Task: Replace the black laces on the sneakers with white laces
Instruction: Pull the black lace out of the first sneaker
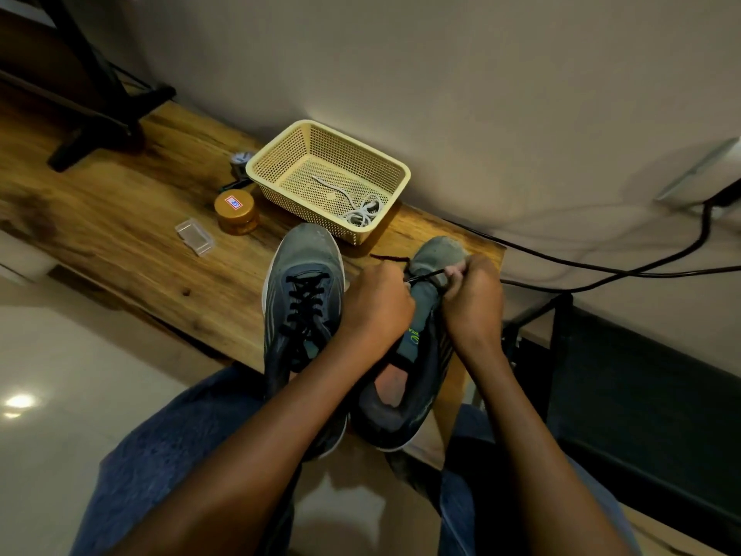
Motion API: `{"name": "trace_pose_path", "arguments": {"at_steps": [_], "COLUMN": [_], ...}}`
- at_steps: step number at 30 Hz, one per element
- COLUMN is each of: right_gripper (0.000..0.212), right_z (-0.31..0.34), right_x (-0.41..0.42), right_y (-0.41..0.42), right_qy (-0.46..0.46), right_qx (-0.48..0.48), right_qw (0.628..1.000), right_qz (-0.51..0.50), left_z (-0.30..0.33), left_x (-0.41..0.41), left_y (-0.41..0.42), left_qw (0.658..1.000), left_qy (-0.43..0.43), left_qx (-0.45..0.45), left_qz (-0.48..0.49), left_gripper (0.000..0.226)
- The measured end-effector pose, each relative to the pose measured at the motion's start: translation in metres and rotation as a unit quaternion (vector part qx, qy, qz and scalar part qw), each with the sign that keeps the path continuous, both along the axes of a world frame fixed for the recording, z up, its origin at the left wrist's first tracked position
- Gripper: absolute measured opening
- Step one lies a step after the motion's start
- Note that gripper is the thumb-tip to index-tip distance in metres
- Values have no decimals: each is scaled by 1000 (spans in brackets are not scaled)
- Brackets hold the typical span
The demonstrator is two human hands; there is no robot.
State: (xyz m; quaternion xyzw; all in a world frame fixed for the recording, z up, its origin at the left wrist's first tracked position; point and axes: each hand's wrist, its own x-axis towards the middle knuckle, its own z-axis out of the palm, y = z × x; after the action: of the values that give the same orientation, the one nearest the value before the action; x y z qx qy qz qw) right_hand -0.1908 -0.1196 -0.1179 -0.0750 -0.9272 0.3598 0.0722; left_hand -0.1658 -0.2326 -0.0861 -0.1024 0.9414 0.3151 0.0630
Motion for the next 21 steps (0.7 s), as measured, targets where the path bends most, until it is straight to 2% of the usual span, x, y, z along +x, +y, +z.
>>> {"name": "trace_pose_path", "arguments": {"at_steps": [4,7,10,12,16,21], "right_gripper": [12,3,18,23,32,12], "right_z": [2,5,4,1,2,2], "right_x": [-2,-2,-4,-2,2,0], "right_y": [-1,-1,1,-1,-3,-3], "right_qy": [-3,-28,-47,-42,2,19], "right_qx": [-88,-31,57,116,132,207], "right_qw": [994,999,993,987,987,969], "right_qz": [-58,14,92,104,95,129], "left_z": [-2,-5,-6,-6,-6,-7], "left_x": [-2,-3,-4,-4,-4,-4], "left_y": [-3,-3,-2,-1,-1,-1], "left_qw": [1000,1000,1000,1000,1000,1000], "left_qy": [-9,-15,-9,-5,-5,-8], "left_qx": [-2,-7,-10,-13,-14,-14], "left_qz": [-3,-9,-12,-15,-19,-21], "left_gripper": [18,18,20,21,19,18]}}
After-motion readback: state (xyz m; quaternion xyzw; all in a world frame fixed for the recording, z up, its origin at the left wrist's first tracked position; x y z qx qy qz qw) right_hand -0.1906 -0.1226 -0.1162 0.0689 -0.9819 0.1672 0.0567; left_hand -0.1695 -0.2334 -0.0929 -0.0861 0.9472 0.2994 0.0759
